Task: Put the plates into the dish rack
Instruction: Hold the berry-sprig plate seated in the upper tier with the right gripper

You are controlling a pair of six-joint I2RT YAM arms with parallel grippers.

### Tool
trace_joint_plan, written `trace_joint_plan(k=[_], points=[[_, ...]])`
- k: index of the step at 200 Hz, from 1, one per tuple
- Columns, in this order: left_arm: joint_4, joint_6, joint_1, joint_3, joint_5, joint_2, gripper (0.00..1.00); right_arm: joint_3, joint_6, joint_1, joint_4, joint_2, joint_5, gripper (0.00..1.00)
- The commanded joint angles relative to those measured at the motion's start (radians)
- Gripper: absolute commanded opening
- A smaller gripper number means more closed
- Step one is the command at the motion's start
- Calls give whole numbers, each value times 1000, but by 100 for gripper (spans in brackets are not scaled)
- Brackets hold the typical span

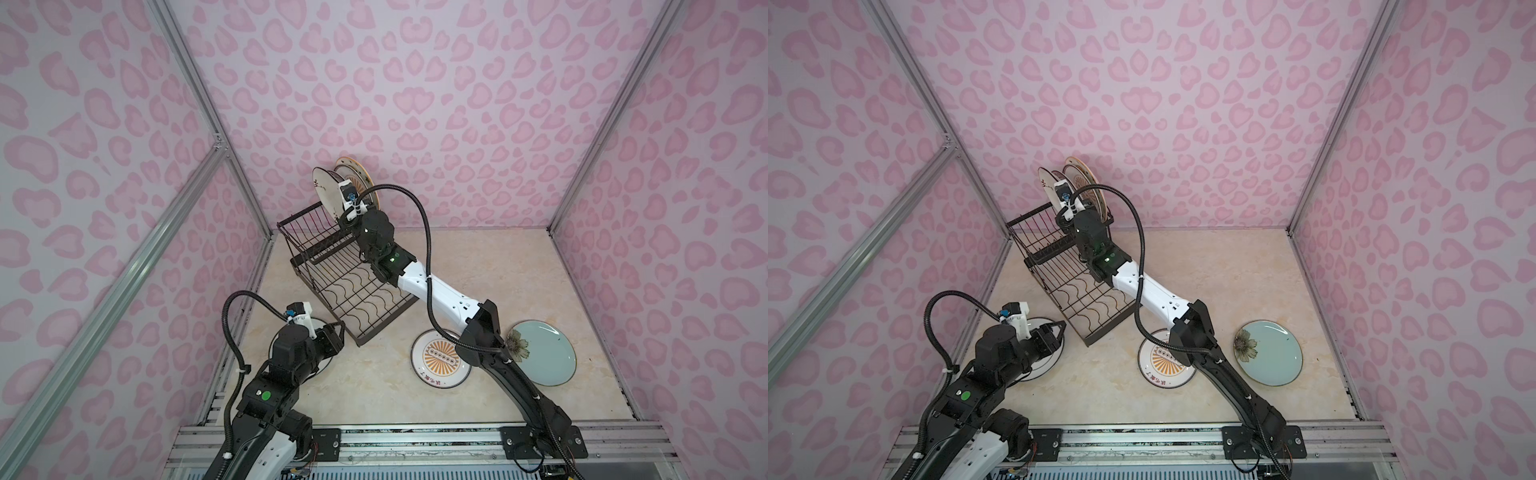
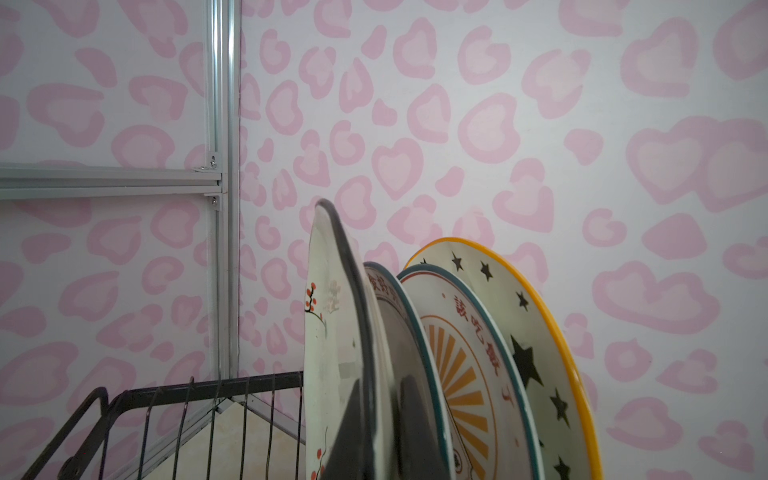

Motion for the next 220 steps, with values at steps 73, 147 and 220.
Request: trace_joint_plan(k=[73, 147, 220], points=[[-3, 6, 1, 11, -9, -4, 55, 13, -14, 2, 124, 27, 2, 0], [-8, 7, 1, 8, -14, -8, 55, 13, -14, 3, 123, 33, 17, 0], [-12, 10, 0, 10, -17, -9, 55, 21, -17, 2, 126, 43, 38, 0]])
